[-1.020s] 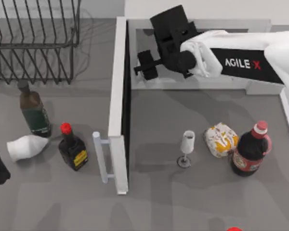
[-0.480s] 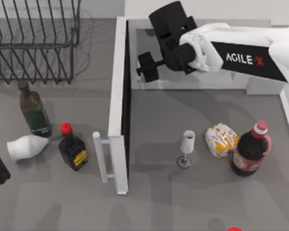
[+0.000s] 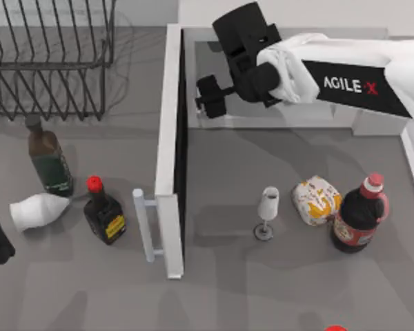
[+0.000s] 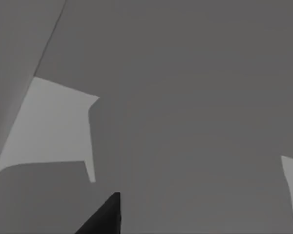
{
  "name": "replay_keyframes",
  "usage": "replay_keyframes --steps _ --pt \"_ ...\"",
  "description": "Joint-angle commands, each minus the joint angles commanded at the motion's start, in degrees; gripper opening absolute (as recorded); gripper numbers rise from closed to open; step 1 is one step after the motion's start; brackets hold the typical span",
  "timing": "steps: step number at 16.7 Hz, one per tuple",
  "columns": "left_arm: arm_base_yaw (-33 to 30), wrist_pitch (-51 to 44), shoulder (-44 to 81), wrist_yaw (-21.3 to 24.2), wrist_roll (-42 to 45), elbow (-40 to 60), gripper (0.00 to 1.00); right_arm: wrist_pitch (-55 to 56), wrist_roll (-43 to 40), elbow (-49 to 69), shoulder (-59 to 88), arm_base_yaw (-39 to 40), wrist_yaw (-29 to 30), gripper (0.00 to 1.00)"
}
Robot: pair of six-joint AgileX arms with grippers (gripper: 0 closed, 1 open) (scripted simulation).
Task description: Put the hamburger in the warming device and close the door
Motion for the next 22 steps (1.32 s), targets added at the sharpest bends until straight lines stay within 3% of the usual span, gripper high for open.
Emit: replay_keyframes --steps 5,9,22 --pt "0.0 0.0 0.0 0.0 0.0 0.0 1.00 2.1 -0.5 -5.7 -8.6 -1.7 -1.6 1.00" --pt "0.0 0.0 0.0 0.0 0.0 0.0 1.00 4.5 -1.4 -18.7 -25.9 -5.4 -4.2 1.00" --pt "0.0 0.0 0.0 0.0 0.0 0.0 1.00 11.1 -6.5 -85.5 -113.7 -24.3 -15.7 1.00"
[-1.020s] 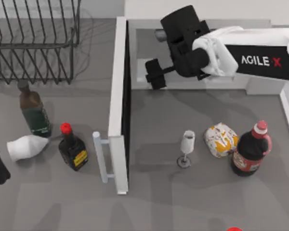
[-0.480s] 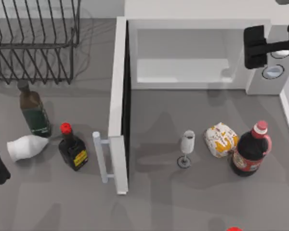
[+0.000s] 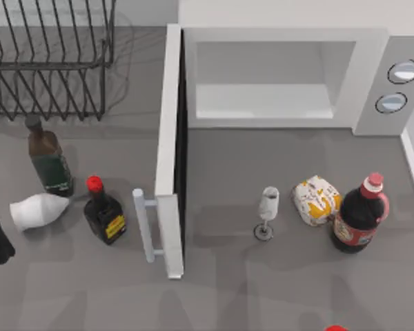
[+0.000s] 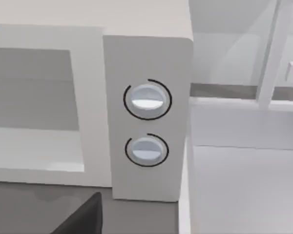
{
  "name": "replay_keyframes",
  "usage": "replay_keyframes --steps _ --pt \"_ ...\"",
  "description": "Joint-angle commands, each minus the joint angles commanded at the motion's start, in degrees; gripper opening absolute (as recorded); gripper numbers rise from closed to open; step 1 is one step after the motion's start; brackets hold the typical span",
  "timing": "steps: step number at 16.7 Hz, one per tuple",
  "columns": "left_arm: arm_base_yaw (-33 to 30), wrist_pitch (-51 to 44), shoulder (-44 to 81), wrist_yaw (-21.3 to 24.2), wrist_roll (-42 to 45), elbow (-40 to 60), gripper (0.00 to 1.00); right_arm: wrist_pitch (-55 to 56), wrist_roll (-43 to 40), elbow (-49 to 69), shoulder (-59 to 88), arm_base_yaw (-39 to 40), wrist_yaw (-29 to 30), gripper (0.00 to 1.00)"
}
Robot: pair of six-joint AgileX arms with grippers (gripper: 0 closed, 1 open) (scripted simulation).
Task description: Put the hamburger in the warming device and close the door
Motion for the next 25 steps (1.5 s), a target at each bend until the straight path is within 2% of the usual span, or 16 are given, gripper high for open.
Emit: replay_keyframes --steps 6,13,25 --pt "0.0 0.0 0.0 0.0 0.0 0.0 1.00 5.9 -0.4 -16.9 -21.0 -6.1 -3.7 1.00" --pt "0.0 0.0 0.0 0.0 0.0 0.0 1.00 7.0 -0.4 -18.8 -23.5 -6.9 -4.2 1.00" --pt "0.0 0.0 0.0 0.0 0.0 0.0 0.10 7.0 -0.4 -18.8 -23.5 -6.9 -4.2 1.00"
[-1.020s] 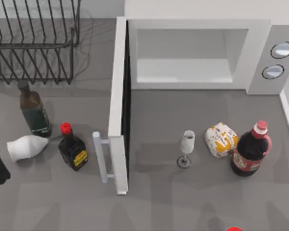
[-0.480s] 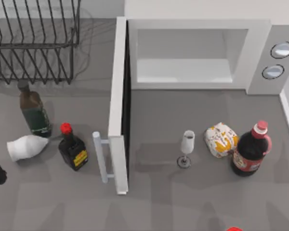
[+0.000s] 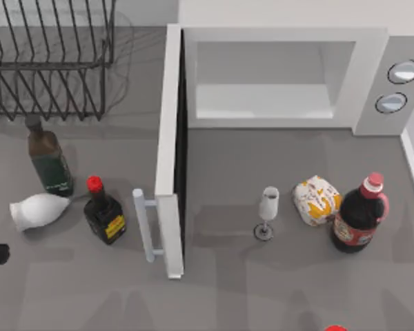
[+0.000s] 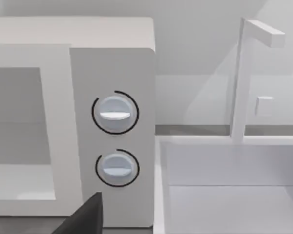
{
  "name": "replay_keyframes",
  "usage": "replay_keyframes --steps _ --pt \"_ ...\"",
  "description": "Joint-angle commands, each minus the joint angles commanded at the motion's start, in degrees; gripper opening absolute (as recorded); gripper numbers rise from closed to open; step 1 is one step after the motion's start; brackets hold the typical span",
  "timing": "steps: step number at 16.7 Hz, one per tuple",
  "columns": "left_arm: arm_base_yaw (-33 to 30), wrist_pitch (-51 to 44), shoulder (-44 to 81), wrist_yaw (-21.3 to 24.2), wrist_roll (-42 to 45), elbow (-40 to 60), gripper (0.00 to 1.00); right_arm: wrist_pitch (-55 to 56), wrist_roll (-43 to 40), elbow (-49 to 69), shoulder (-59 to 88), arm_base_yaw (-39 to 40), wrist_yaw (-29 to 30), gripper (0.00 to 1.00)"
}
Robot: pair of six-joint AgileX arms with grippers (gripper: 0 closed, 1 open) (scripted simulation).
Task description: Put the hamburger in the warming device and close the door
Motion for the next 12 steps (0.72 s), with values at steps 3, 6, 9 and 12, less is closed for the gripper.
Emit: replay_keyframes --steps 3,6,9,12 --pt "0.0 0.0 0.0 0.0 0.0 0.0 0.00 0.0 0.0 0.0 0.0 0.0 0.0 1.00" --pt "0.0 0.0 0.0 0.0 0.0 0.0 0.00 0.0 0.0 0.0 0.0 0.0 0.0 1.00" --pt "0.0 0.0 0.0 0.0 0.0 0.0 0.00 0.0 0.0 0.0 0.0 0.0 0.0 1.00" --pt "-0.8 1.0 1.0 -0.7 0.0 0.1 0.00 0.0 0.0 0.0 0.0 0.0 0.0 1.00"
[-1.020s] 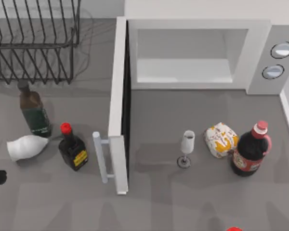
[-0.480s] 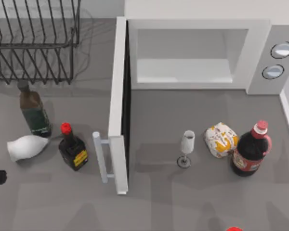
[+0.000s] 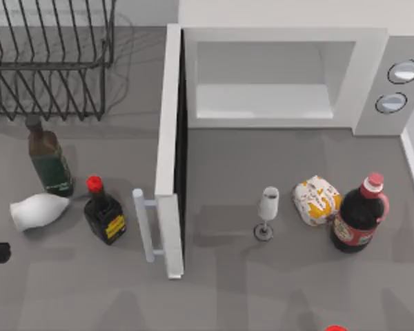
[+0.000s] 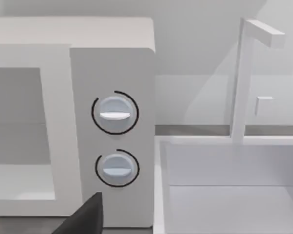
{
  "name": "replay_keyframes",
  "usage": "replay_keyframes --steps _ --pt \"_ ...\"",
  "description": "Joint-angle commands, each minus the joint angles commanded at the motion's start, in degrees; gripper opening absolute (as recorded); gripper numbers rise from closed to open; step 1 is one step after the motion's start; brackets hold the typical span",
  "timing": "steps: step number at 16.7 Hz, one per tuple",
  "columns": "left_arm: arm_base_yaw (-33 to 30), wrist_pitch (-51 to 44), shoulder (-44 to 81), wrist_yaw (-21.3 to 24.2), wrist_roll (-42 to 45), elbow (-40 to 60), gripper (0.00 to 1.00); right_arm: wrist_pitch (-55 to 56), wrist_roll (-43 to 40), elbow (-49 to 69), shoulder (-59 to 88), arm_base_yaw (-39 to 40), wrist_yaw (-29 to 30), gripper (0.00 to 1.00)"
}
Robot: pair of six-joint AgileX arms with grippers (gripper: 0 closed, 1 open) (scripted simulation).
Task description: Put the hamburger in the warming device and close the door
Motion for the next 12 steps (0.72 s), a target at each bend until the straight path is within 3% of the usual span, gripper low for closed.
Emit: replay_keyframes --steps 7,12 --pt "-7.8 9.7 11.2 -7.7 0.2 1.3 0.00 0.0 0.0 0.0 0.0 0.0 0.0 1.00" --pt "-8.1 10.4 11.8 -8.2 0.2 1.2 0.00 0.0 0.0 0.0 0.0 0.0 0.0 1.00"
